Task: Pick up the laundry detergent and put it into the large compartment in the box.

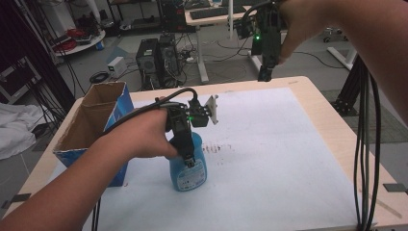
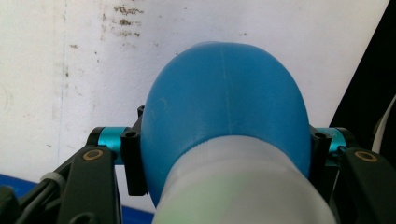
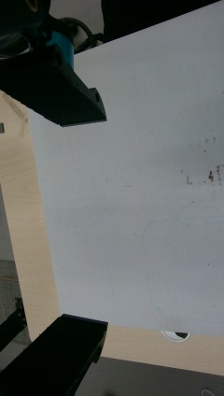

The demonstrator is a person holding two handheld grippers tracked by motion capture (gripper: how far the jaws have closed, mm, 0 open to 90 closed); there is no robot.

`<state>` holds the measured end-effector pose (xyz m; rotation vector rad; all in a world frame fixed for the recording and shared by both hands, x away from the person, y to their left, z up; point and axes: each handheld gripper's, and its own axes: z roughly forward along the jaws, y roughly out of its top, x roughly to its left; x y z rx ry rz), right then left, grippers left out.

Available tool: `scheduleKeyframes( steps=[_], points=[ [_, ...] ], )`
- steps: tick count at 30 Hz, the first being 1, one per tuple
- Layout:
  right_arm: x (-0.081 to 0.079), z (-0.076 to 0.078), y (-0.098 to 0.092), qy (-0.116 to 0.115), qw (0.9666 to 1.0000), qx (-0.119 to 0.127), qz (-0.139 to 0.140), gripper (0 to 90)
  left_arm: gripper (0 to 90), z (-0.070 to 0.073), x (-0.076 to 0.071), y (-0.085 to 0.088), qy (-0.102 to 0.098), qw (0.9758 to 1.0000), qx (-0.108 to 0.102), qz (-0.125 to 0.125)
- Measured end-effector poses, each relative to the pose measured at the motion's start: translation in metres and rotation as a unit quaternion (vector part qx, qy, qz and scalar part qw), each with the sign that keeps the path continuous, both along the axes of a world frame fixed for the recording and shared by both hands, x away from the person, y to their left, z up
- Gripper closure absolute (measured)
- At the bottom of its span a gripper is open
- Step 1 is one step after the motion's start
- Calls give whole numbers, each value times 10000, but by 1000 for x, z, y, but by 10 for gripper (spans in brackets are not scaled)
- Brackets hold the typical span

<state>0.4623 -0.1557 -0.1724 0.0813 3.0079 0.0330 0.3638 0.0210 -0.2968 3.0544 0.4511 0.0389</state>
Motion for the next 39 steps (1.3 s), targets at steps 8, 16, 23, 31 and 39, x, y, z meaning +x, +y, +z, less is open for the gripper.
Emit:
scheduleKeyframes(
  steps=[8, 16, 23, 31, 39],
  points=[
    [0, 0, 1, 3, 10000, -1, 7, 13, 375, 0, 2, 1, 5, 10000, -61, 38],
    [1, -4, 2, 26, 10000, -27, -14, 13, 379, 0, 1, 1, 37, 9999, 100, -13],
    [0, -4, 3, 35, 10000, -35, 16, 13, 380, 1, 0, 1, 61, 9999, 105, -82],
    [-3, -2, 2, 11, 10000, -35, 14, 13, 380, 18, -1, 6, 197, 9997, -142, -70],
    [-7, 0, 3, -17, 10000, 1, 21, 13, 380, 48, -5, 9, 135, 9998, -100, -83]
  ],
)
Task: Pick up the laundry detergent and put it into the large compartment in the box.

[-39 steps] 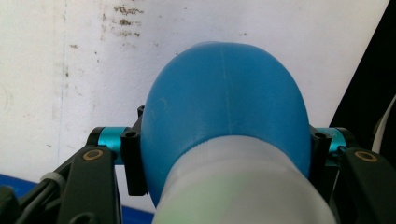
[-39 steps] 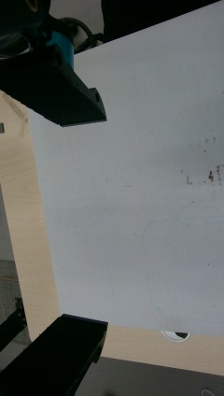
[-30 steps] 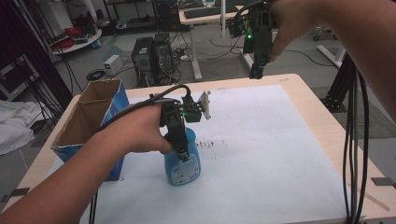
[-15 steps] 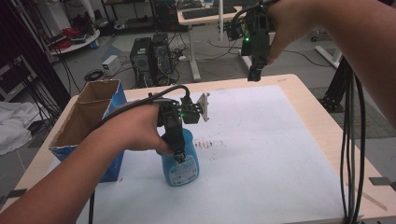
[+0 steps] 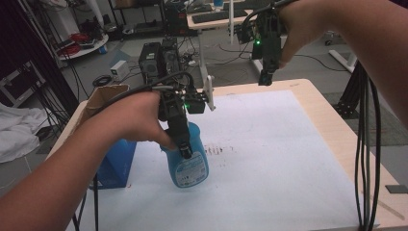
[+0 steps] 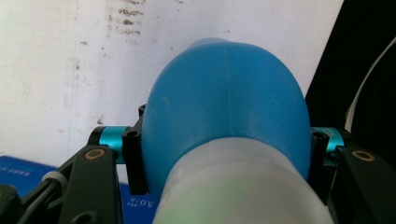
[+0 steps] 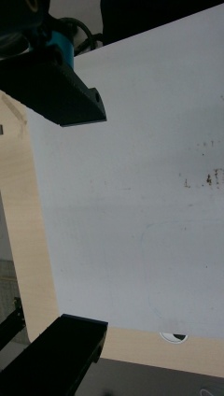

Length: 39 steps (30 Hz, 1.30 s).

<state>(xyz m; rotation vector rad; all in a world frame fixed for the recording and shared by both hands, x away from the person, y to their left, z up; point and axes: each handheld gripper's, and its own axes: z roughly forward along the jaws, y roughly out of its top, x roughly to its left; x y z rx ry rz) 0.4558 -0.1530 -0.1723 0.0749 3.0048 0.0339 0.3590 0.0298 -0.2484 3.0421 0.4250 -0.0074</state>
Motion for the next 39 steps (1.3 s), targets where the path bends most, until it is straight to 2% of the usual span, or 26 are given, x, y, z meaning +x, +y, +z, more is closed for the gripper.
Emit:
scheduleKeyframes(
  steps=[5, 11, 16, 23, 26, 29, 35, 39],
  points=[
    [-2, 0, 2, -14, 10000, 4, 19, 13, 380, 23, -2, 3, -8, 10000, 69, -2],
    [-2, 1, 2, -12, 10000, 25, 36, 13, 379, 62, 2, 14, -47, 10000, 36, 42],
    [-2, 0, 4, -2, 10000, 2, 32, 13, 379, 97, 8, 26, -183, 9995, -28, 255],
    [-3, -1, 8, 18, 10000, -26, 54, 13, 379, 128, 16, 47, -184, 9982, -21, 578],
    [-2, -2, 9, 19, 10000, -25, 82, 13, 379, 138, 21, 60, -192, 9966, -63, 799],
    [-3, -2, 10, 23, 10000, -40, 84, 13, 379, 142, 25, 76, -185, 9944, -73, 1041],
    [-3, -3, 11, 29, 9999, -38, 93, 13, 379, 147, 32, 114, -211, 9871, -126, 1580],
    [-3, -4, 10, 35, 10000, -56, 65, 13, 379, 150, 33, 135, -245, 9816, -36, 1895]
  ],
)
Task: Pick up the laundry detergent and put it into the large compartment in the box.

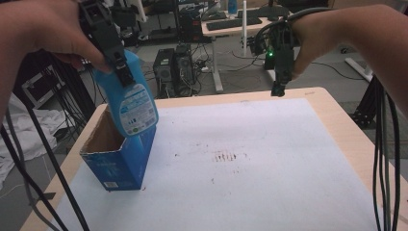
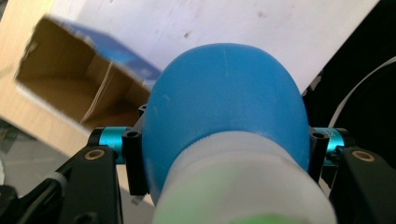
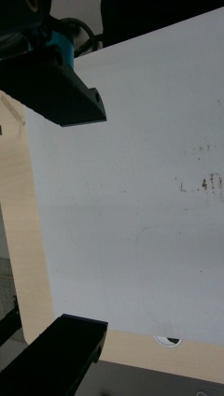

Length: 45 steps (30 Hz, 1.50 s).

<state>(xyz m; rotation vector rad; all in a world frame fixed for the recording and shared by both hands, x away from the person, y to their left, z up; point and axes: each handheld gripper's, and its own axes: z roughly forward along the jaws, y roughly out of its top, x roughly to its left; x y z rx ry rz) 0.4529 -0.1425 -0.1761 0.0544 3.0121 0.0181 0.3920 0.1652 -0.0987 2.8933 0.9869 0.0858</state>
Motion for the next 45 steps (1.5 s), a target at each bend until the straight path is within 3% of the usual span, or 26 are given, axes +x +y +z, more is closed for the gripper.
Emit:
scheduleKeyframes(
  steps=[6, 12, 18, 32, 39, 45],
  points=[
    [2, -2, 1, 26, 10000, -24, 14, 13, 379, 1, 4, 30, 19, 9991, 28, 428],
    [3, -2, 3, 32, 10000, 2, 3, 13, 379, -5, 11, 54, -77, 9955, 120, 941],
    [3, -4, 6, 54, 10000, -47, -16, 13, 379, -17, 21, 69, -37, 9933, 165, 1143],
    [5, -6, 8, 43, 9999, -75, -55, 13, 379, -60, 37, 81, 136, 9925, 107, 1212],
    [5, -7, 8, 18, 9999, -92, -47, 13, 378, -101, 42, 78, 241, 9966, 147, 770],
    [3, -8, 8, 18, 9999, -128, -16, 13, 378, -131, 45, 74, 280, 9978, 231, 558]
  ],
)
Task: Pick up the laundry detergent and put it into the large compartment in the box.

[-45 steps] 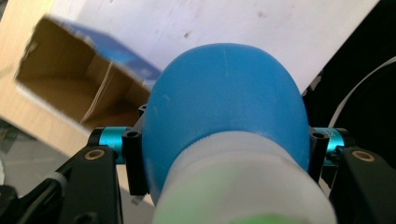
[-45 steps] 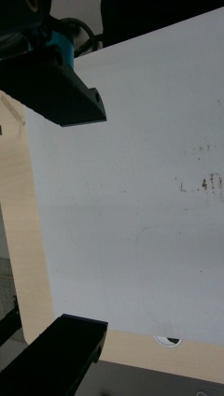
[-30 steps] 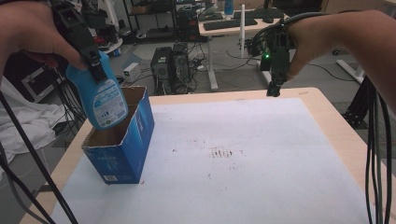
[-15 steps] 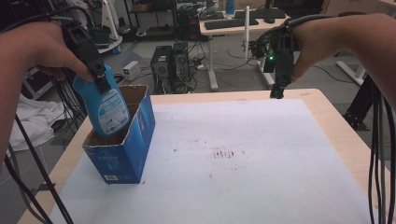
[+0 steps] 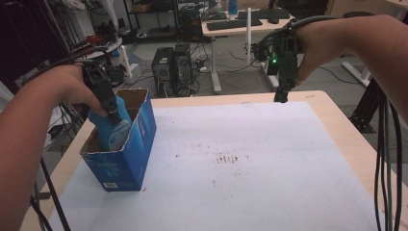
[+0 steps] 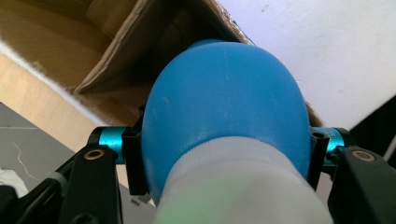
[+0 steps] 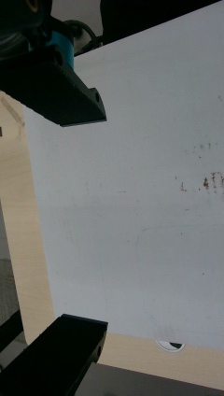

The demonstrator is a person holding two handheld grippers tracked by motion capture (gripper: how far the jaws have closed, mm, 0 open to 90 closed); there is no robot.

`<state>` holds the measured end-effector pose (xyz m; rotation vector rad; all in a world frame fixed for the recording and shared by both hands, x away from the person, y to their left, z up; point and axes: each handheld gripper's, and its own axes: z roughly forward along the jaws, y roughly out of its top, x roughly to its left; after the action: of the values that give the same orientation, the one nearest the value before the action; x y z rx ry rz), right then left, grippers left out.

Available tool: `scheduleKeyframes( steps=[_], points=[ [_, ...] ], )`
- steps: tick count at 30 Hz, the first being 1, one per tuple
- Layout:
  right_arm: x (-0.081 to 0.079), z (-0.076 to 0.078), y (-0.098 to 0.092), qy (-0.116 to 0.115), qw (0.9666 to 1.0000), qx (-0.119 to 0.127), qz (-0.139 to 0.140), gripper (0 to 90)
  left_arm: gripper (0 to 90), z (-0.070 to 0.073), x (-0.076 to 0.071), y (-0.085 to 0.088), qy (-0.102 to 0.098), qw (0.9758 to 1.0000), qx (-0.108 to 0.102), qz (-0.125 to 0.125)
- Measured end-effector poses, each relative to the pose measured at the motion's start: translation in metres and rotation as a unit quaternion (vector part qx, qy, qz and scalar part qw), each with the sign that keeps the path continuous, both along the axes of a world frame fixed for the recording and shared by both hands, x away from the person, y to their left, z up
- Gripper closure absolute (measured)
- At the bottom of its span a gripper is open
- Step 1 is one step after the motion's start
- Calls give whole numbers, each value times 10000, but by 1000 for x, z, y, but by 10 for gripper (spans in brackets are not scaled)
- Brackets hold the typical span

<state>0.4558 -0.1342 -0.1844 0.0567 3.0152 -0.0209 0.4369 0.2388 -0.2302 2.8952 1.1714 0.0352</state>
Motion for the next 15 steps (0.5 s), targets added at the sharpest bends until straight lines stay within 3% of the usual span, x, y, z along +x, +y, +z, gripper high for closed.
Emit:
scheduleKeyframes(
  steps=[11, 15],
  points=[
    [0, -5, -4, 13, 10000, 29, -14, 13, 378, -34, 1, -1, 18, 9996, 82, -263],
    [1, -8, -5, 46, 10000, 22, -39, 13, 379, -45, 0, -1, 80, 9987, 157, -483]
  ],
)
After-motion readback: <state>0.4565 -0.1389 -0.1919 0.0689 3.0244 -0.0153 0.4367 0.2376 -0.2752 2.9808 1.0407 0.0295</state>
